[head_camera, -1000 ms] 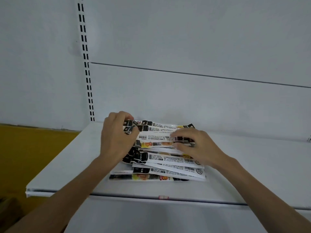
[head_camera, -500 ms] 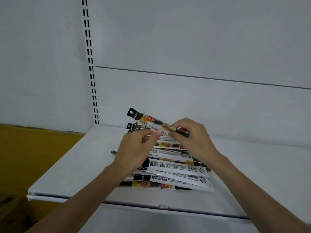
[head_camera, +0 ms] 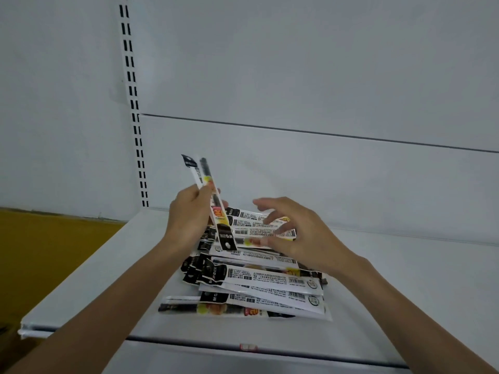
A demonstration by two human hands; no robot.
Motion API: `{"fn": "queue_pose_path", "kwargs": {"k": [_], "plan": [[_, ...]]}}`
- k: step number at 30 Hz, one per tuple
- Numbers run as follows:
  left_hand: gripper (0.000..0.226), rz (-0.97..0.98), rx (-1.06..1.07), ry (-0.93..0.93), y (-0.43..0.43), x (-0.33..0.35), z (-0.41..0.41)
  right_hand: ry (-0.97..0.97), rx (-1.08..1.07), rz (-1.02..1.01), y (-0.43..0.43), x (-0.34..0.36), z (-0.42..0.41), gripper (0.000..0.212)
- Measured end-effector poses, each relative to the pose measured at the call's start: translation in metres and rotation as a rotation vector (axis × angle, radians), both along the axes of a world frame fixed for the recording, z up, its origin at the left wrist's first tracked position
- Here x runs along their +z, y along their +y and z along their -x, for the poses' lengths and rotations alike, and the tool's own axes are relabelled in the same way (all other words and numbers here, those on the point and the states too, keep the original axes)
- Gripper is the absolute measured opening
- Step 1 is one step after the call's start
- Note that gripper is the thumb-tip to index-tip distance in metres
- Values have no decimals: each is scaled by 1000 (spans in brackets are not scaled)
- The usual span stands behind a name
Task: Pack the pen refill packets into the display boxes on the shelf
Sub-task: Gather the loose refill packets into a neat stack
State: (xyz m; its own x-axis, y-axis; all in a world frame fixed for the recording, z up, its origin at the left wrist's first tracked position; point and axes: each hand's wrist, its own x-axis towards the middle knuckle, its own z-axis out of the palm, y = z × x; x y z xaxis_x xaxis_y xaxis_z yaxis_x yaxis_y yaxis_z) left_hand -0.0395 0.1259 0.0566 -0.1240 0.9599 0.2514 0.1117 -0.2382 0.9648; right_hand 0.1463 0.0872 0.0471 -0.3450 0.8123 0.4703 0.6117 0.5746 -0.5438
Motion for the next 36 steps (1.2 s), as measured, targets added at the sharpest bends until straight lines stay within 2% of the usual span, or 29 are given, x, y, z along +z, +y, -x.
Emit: {"fn": "queue_pose_path", "kwargs": {"k": [2,4,6,9,11,15,17,21,25,28,33,36], "plan": [[33,-21,-71,82,-2,-2,-3,-159,3,-81,2,0,6,70],[46,-47,-183,143,-6,-2,-6,-356,-64,-332,10,-1,12,72],[55,-63,-247,151,-8,-2,-5,-365,-111,-566,19,-1,14,55],[31,-30,-271,93,-12,-3,-2,-332,-112,-737,24,-2,15,32],[31,-27,-256,91,-12,-5,0,-349,-106,-793,25,-5,18,27],[36,-96,-124,151,-13,0,3,-326,-51,-697,23,-4,25,20],[37,-83,-151,146,-13,5,2,-289,-19,-583,21,-3,30,28],[42,-172,-160,333,-15,7,3,-296,-83,-639,21,-2,35,22],[41,-269,-181,536,-18,10,6,-239,-31,-543,17,-1,37,23],[38,-327,-179,613,-15,7,7,-228,-23,-557,17,1,38,22],[25,-509,-86,685,-12,2,10,-363,-83,-622,19,6,33,22],[33,-602,-19,594,-9,-1,12,-253,-69,-574,21,7,33,27]]}}
